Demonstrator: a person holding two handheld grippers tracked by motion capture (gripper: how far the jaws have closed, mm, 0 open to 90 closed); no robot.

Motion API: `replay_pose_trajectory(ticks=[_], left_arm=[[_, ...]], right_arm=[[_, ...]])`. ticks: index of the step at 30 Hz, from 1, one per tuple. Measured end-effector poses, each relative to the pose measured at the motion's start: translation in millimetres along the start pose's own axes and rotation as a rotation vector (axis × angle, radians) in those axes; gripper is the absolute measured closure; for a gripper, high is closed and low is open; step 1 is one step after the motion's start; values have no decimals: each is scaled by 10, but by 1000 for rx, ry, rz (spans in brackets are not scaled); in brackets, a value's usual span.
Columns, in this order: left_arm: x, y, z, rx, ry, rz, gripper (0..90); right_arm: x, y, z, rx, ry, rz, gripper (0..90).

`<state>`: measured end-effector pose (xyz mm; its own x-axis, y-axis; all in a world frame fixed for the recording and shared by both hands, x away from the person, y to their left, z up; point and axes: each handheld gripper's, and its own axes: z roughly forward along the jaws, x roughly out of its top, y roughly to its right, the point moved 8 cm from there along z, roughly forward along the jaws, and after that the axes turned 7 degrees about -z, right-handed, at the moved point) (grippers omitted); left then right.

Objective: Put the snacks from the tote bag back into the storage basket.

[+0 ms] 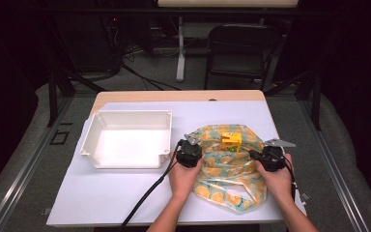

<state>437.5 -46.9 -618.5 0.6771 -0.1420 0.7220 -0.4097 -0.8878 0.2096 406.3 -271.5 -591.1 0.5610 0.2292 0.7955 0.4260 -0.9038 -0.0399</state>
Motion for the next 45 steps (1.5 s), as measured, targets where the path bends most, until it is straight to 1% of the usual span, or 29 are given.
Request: replay_pose_trajectory(ticks=[1,2,4,5,7,8,10,11,14,15,16,17,18,19,20,22,24,26,28,29,31,32,34,35,38,39,41,43,45], left_arm=[[-3,2,-3,-9,-1,-4,809],[-4,3,-7,-13,-1,-4,804],[-1,16,-17,-13,17,-4,798],[3,23,-26,-6,31,5,797],[5,44,-43,2,51,34,807],[1,54,-49,3,53,45,832],[-5,65,-53,-1,52,57,863],[-7,65,-53,-5,50,53,874],[-7,56,-50,-7,47,43,897],[-6,56,-49,-7,49,42,899],[-7,56,-50,-9,48,43,900],[-6,56,-49,-9,49,44,900],[-7,55,-49,-9,47,45,900],[-11,56,-47,-10,40,44,899],[-12,56,-41,-10,37,43,895],[-14,60,-38,-13,34,41,887],[-16,60,-37,-7,32,47,881],[-17,63,-37,-2,33,57,875],[-16,70,-36,-2,37,56,874],[-17,69,-39,-2,34,58,874],[-17,71,-39,2,38,62,872],[-18,72,-38,3,37,63,872],[-18,70,-37,5,35,65,871],[-20,70,-37,7,32,65,871],[-22,72,-34,9,28,69,870],[-22,72,-33,9,27,71,869],[-22,72,-34,9,28,70,866],[-22,73,-35,10,29,71,862],[-23,73,-38,10,27,73,858]], right_arm=[[40,-41,-97,26,39,2,900],[78,-86,-180,41,72,-7,900],[143,-243,-284,107,122,-59,900],[163,-338,-300,133,136,-102,900],[178,-520,-261,158,137,-180,900],[182,-584,-223,162,135,-198,900],[189,-648,-116,137,137,-209,881],[172,-652,-48,113,124,-207,871],[26,-617,164,77,38,-188,874],[-32,-597,210,69,3,-186,877],[-92,-587,254,72,-45,-183,878],[-144,-577,285,74,-78,-175,885],[-145,-574,282,90,-68,-154,887],[-146,-571,275,105,-73,-140,887],[-150,-568,262,107,-84,-129,886],[-168,-585,224,122,-91,-121,864],[-155,-627,150,139,-68,-119,834],[-80,-653,35,138,-15,-108,791],[24,-667,-99,138,40,-88,751],[86,-669,-166,134,75,-85,732],[227,-682,-287,123,149,-63,696],[271,-685,-316,119,170,-58,669],[374,-688,-365,100,212,-45,574],[417,-690,-363,87,223,-35,502],[509,-737,-286,75,232,-2,347],[522,-738,-253,47,222,-9,300],[548,-752,-178,-2,217,-1,202],[549,-734,-112,-56,201,1,145],[552,-713,-46,-82,199,32,132]])
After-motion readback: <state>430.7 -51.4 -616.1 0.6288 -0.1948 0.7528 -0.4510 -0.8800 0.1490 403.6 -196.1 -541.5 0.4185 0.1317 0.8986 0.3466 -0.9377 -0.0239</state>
